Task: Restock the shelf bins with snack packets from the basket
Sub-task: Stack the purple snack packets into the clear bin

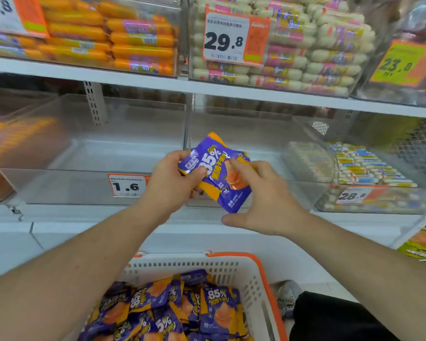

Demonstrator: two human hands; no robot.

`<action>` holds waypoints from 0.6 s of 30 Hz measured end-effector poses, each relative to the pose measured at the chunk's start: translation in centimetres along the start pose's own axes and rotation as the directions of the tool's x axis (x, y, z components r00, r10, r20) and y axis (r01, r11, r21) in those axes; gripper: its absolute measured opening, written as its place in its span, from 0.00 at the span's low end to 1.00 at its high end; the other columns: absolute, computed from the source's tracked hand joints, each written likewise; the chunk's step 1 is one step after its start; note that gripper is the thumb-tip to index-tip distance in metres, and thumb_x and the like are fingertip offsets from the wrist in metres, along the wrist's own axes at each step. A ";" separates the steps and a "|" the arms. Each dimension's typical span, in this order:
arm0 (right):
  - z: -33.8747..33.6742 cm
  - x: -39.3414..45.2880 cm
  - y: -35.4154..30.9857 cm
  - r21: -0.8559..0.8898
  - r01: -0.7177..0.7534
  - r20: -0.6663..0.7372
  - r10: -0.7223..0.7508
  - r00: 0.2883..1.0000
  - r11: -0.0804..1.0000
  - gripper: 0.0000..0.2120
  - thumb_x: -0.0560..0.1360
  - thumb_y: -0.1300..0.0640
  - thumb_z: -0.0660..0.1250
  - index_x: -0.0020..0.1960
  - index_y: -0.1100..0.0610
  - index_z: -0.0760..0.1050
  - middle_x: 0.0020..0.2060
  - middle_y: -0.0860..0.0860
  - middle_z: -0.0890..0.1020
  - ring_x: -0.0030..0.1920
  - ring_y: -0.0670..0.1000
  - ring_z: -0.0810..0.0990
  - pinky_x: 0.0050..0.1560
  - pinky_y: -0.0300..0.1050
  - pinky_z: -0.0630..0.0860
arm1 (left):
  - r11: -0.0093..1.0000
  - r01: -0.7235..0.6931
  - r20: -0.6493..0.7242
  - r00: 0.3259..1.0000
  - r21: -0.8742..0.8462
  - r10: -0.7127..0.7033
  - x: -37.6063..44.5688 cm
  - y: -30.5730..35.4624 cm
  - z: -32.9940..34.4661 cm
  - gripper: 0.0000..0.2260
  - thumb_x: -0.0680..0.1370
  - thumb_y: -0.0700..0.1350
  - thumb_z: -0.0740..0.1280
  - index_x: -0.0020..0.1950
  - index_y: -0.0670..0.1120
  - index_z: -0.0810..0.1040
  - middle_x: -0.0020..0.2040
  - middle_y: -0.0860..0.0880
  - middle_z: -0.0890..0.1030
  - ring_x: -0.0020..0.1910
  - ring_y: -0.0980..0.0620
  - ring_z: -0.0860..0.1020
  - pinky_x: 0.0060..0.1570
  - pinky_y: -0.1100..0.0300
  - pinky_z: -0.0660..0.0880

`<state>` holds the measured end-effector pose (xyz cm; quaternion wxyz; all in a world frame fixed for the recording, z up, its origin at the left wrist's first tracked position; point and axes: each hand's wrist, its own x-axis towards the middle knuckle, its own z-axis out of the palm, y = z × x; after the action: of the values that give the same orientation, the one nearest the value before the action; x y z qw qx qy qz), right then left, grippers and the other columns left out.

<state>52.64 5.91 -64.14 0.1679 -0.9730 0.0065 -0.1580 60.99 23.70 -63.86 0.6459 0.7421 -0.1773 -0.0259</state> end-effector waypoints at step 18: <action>-2.0 12.3 7.6 -0.305 -0.470 -0.088 0.467 0.880 0.828 0.45 0.59 0.28 0.68 0.69 0.47 0.63 0.61 0.58 0.72 0.63 0.62 0.72 0.59 0.54 0.72 | 0.205 -0.166 0.108 0.957 0.964 0.270 10.1 1.3 3.7 0.29 0.77 0.60 0.62 0.75 0.48 0.63 0.77 0.43 0.60 0.75 0.43 0.55 0.71 0.47 0.54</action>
<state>64.03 -2.70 -61.13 0.0426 -0.9549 0.2710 -0.1137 69.17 17.07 -61.27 0.0558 0.9483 -0.2306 0.2109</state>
